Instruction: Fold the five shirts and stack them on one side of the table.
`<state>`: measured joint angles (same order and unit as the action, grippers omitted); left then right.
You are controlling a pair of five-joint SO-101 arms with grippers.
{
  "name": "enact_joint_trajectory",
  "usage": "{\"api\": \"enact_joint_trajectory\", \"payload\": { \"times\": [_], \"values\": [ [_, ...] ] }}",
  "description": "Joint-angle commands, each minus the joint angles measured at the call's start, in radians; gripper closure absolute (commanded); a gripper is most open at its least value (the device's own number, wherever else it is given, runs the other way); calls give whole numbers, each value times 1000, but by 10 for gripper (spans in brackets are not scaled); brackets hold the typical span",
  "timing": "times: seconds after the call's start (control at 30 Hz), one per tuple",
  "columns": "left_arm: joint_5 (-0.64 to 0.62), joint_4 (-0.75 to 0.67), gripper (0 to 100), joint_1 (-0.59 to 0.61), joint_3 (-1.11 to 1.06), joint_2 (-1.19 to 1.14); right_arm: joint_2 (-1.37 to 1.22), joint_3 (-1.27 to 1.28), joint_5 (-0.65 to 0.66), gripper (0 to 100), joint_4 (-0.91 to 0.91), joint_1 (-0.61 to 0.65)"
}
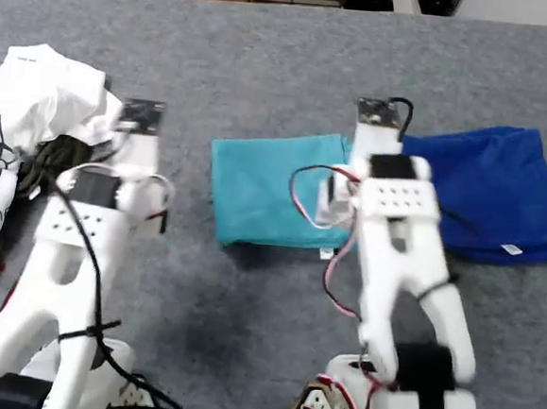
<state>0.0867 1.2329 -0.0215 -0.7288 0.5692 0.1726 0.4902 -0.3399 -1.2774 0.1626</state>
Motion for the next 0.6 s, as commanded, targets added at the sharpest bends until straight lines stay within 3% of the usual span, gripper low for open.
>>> {"api": "enact_joint_trajectory", "payload": {
  "times": [0.0,0.13,0.33,0.57],
  "values": [
    [11,-43,979,106,-17,33,-116,-111,-152,724,58,68],
    [37,-52,979,152,-31,35,-275,-232,-310,723,69,90],
    [101,-52,980,187,-29,35,-479,-344,-328,724,61,85],
    [101,-52,979,230,-37,35,-484,-418,-319,724,-60,24]
  ]
}}
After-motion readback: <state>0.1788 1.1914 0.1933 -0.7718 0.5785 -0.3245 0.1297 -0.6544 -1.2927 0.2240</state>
